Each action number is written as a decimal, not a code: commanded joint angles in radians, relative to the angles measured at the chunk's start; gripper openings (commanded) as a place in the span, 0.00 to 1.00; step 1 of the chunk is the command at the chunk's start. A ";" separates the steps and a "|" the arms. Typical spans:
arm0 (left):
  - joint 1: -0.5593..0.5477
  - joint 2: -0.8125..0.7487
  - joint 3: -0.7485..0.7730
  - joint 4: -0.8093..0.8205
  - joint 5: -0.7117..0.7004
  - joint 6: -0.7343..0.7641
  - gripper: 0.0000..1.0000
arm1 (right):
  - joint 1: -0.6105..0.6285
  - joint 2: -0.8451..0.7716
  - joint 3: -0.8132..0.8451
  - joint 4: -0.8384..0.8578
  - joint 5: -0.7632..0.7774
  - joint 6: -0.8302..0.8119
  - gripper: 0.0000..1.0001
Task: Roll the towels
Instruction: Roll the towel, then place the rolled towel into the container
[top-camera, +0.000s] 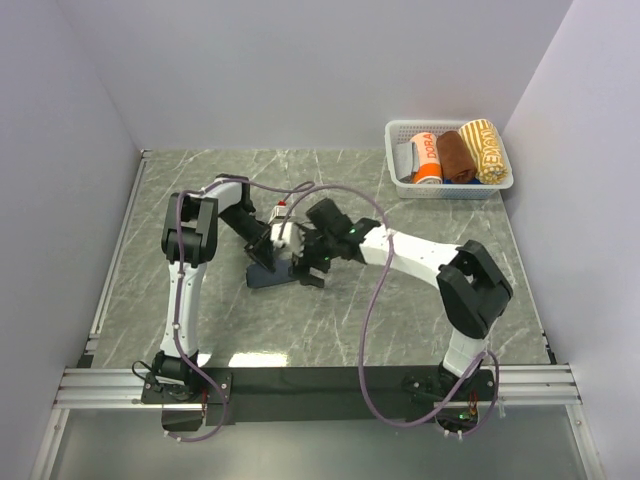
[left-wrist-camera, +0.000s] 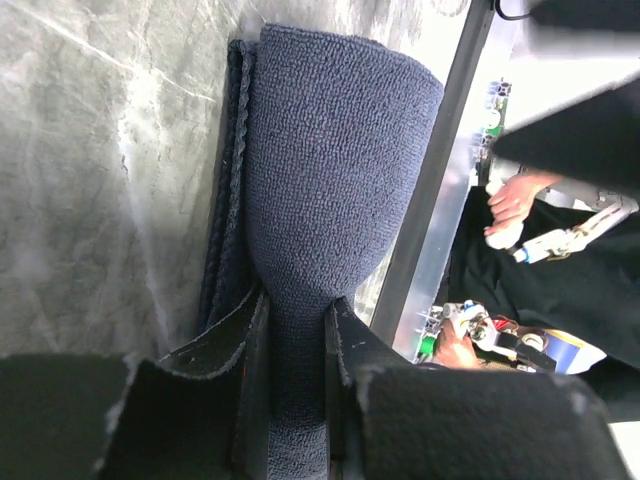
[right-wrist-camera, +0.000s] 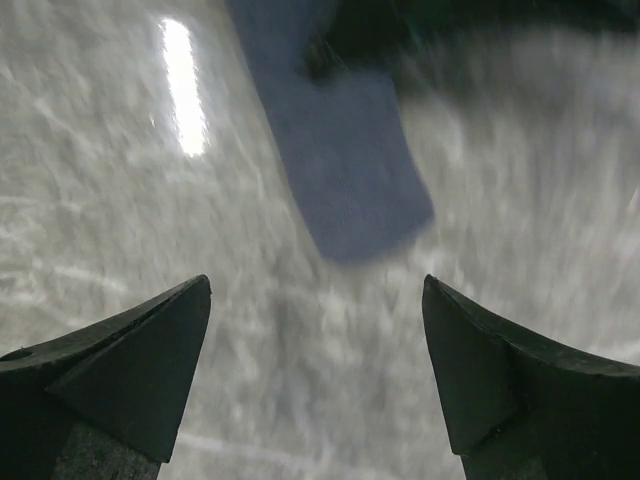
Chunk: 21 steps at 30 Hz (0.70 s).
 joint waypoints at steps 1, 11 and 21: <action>-0.015 0.082 -0.040 0.199 -0.159 0.074 0.18 | 0.067 0.022 0.008 0.149 0.067 -0.176 0.92; -0.015 0.074 -0.058 0.199 -0.142 0.095 0.17 | 0.145 0.180 -0.015 0.329 0.131 -0.312 0.84; 0.002 0.019 -0.106 0.212 -0.100 0.134 0.20 | 0.153 0.271 0.094 0.101 0.101 -0.370 0.23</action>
